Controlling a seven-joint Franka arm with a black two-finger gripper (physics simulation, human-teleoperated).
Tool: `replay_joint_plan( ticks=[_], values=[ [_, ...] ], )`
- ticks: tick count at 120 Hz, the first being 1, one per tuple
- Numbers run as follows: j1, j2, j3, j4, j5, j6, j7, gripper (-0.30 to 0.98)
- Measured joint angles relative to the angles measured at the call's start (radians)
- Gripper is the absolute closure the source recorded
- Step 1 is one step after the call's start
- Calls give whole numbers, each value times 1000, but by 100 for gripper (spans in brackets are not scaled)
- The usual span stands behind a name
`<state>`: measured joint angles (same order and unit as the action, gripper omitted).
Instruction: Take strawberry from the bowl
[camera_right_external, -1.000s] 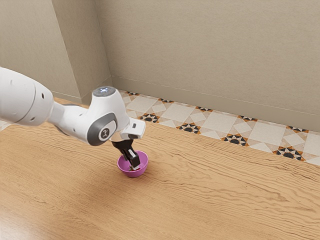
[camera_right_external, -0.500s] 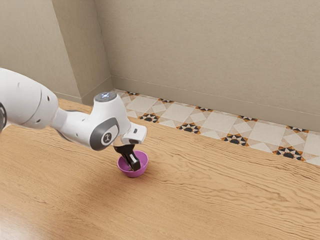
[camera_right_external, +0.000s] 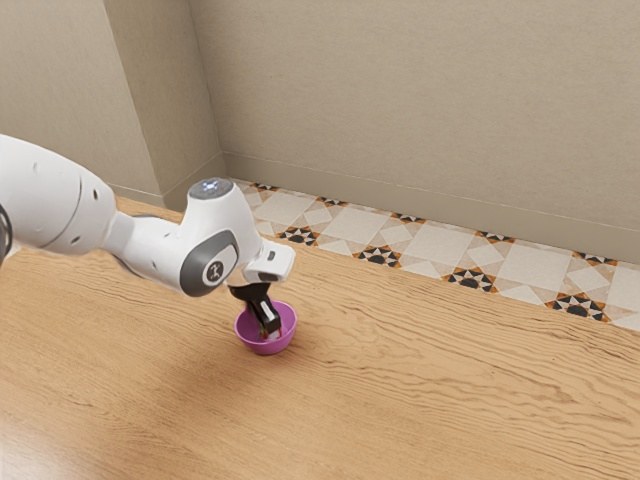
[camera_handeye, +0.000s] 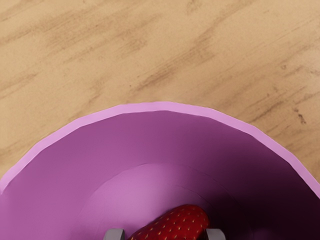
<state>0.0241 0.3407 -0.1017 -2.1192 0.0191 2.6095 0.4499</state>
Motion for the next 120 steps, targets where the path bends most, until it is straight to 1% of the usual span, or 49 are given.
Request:
replay_joint_plan(
  ticks=[20,36,46,52,63,75,84,99,110,116,120],
  values=[
    [-4,-21,3,19,5,-3,0,62],
    [-8,-79,3,21,8,-6,-1,62],
    [-59,-103,2,51,9,-10,-3,63],
    [-120,-80,1,98,9,-12,-5,63],
    [-212,14,0,175,9,-13,-11,63],
    [-240,101,-1,195,2,-14,-18,64],
    [-242,130,-2,198,-5,-15,-23,64],
    [-240,134,-1,200,-20,-19,-18,38],
    [-237,124,-1,200,-26,-22,-12,25],
    [-237,81,-1,199,-27,-36,-11,19],
    [-238,10,-3,194,-25,-68,-12,17]
  ],
)
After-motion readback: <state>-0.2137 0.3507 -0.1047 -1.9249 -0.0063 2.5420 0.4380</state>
